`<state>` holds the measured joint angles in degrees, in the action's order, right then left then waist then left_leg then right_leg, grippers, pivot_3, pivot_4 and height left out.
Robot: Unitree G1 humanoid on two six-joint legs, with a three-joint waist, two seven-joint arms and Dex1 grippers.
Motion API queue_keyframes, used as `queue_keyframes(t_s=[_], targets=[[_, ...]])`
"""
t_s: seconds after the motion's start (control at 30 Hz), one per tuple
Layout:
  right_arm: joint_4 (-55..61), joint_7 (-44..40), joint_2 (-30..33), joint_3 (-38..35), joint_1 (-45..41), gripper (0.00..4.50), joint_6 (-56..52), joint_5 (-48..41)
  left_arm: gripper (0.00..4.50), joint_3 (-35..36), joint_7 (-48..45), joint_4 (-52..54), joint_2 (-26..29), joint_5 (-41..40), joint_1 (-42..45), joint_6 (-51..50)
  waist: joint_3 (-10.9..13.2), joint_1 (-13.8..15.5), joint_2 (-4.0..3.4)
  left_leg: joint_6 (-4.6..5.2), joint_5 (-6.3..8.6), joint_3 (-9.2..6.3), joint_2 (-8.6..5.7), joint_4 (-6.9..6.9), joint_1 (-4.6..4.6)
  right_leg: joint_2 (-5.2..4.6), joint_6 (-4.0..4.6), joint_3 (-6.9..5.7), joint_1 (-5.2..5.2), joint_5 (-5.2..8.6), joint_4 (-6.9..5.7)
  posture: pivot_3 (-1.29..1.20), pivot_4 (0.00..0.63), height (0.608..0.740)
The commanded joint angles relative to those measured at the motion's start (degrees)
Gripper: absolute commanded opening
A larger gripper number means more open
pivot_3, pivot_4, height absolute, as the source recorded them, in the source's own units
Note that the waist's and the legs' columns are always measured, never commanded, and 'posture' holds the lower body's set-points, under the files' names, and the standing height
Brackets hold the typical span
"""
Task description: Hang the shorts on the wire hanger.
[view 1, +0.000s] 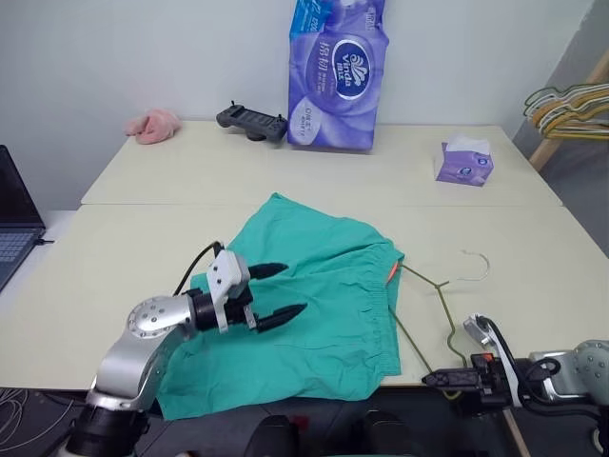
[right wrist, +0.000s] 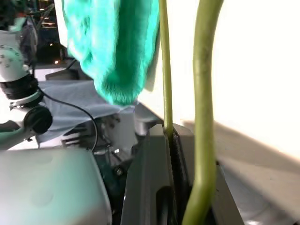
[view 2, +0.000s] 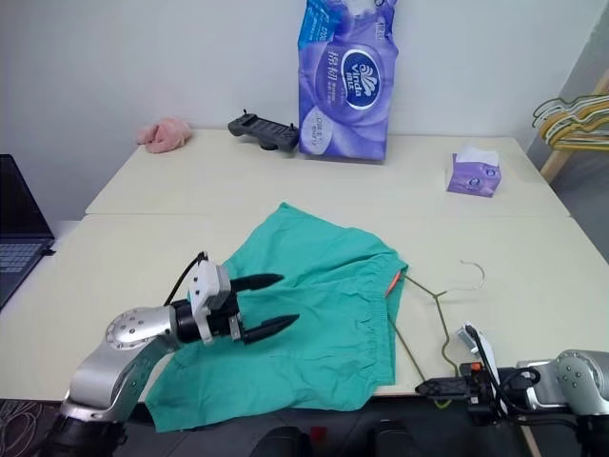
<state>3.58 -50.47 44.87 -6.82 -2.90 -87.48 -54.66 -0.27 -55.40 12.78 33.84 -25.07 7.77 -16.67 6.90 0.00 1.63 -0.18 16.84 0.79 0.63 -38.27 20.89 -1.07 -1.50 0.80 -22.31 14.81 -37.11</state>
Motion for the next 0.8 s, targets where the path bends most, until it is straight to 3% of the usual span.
queue_keyframes(t_s=[0.03, 0.5, 0.8], targets=[[-0.7, 0.3, 0.6, -0.8, -1.4, 0.00, 1.1, 0.7, 4.49, 0.9, 0.4, -0.1, -0.4, -0.6, 1.4, 0.5, 0.0, 0.0, 0.00, 0.00, 0.01, 0.01, 0.00, 0.01, 0.02, 0.00, 0.04, 0.02, -0.01, -0.03, 0.02, 0.00, 0.085, 0.740], [-9.6, -0.1, -1.2, 3.9, -10.3, 0.00, 5.6, 5.9, 4.49, 0.7, 0.3, 0.0, -1.2, -1.6, 4.9, -0.9, -0.2, -1.8, 0.14, 0.04, -0.03, 0.09, 0.16, -0.56, -0.04, 0.16, -0.05, 0.16, 0.08, -0.46, -0.11, 0.01, 0.056, 0.740], [-15.5, -4.2, 1.0, 5.9, -17.9, 0.00, 0.8, 4.1, 4.49, 0.6, -1.2, -2.4, -1.0, -1.3, 7.9, -0.5, -0.3, -2.4, 0.23, 0.39, -0.24, 0.93, 0.12, -0.57, -0.09, 0.32, -0.33, 0.58, -0.05, -0.96, 0.08, 0.01, 0.057, 0.740]])
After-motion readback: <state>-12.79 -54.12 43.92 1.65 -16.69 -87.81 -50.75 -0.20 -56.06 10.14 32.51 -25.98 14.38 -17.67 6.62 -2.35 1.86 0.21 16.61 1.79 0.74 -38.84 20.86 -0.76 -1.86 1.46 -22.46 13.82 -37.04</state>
